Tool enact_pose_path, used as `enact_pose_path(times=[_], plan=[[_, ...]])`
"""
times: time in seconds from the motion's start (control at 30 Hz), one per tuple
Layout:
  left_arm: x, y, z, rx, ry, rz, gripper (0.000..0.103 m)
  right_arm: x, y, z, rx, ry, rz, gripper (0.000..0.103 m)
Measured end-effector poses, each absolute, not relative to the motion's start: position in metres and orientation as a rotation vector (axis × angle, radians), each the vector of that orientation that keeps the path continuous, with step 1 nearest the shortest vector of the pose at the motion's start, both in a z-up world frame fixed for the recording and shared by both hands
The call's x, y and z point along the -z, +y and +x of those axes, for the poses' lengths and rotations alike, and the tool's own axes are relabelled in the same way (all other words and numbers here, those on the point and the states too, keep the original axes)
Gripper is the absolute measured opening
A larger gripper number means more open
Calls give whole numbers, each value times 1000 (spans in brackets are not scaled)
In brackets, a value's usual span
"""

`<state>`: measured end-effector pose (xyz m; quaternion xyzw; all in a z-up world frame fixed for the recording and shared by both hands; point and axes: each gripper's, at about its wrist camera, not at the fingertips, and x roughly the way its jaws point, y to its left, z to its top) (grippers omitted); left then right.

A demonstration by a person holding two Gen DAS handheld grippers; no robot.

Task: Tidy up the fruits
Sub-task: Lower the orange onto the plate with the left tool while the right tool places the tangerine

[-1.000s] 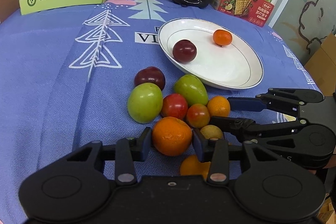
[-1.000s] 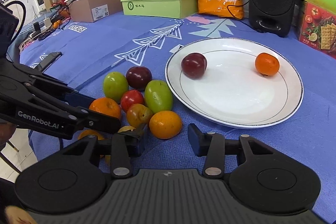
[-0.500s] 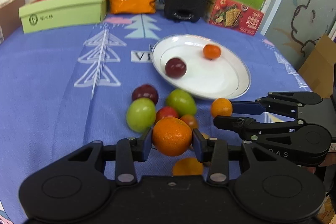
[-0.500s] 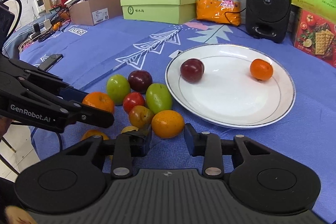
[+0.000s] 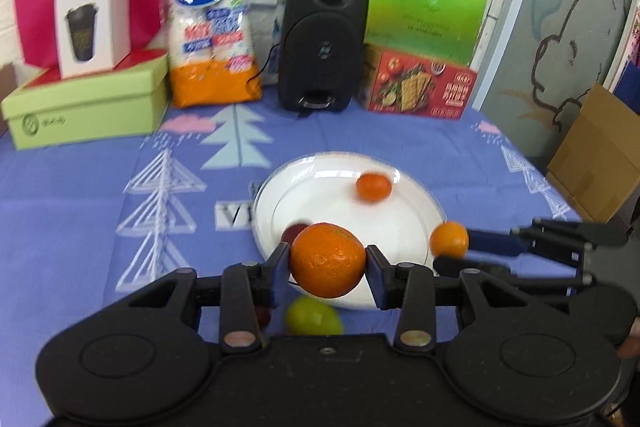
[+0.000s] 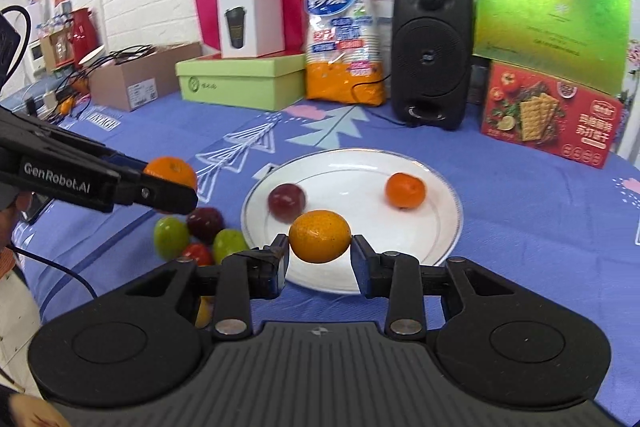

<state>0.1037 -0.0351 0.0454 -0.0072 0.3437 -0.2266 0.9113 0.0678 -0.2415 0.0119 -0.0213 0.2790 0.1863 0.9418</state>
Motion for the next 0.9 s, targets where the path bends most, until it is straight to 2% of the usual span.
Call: enact_pose_path(times=[0.3,0.9], plan=[[-44,-65,157,502,728,12,86,-7,-248,87,-370,579,-18,59],[8,-111,233,533,868,65,86,30,-213,133,-520,703,10,60]])
